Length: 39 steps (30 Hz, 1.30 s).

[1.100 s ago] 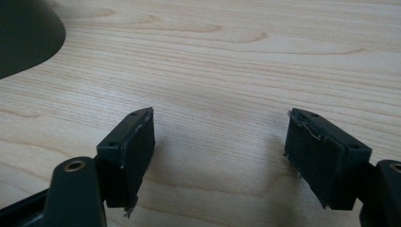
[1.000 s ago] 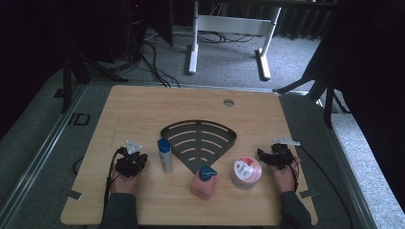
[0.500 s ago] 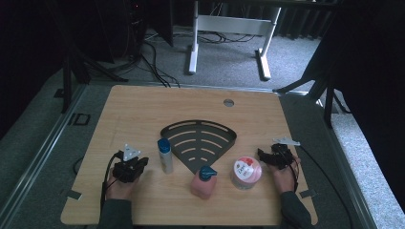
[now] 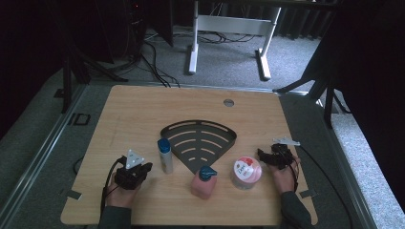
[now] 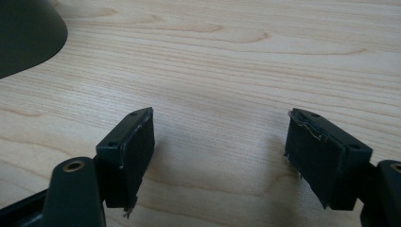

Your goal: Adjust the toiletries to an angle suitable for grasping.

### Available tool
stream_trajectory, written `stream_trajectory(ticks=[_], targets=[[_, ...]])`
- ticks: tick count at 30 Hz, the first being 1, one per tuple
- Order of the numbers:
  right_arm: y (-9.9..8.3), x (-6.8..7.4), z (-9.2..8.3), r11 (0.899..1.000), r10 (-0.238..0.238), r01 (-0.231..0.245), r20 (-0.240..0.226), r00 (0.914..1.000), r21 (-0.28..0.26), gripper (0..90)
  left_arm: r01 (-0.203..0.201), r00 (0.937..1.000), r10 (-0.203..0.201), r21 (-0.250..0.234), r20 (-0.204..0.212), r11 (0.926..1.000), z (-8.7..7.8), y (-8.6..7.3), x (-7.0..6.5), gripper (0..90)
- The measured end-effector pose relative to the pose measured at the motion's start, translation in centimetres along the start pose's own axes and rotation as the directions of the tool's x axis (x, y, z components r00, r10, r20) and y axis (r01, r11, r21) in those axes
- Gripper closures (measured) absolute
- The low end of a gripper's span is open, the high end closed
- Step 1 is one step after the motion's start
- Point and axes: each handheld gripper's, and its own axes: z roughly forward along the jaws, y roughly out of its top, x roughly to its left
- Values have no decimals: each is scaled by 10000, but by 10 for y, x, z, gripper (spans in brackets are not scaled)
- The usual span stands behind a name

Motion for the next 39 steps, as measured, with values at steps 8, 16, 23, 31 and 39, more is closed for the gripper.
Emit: stream_trajectory(ticks=[8,16,23,31,39], targets=[[0,0,0,10000,-8,8,-6,10000,-1,245,-746,9963,750,-124,425,9971,-5,-2,-17,898],[0,0,0,10000,-12,12,-13,10000,0,245,-1330,9863,1352,-290,941,9907,-6,-3,-33,898],[0,0,0,10000,-16,16,-14,10000,0,245,-1786,9774,1795,-177,1114,9838,6,1,-45,898],[0,0,0,10000,-25,25,-25,10000,-1,245,-1913,9769,1904,-7,973,9815,23,10,-44,899],[0,0,0,10000,-22,22,-31,10000,-3,245,-1960,9771,1967,-167,810,9805,30,16,-41,899]])
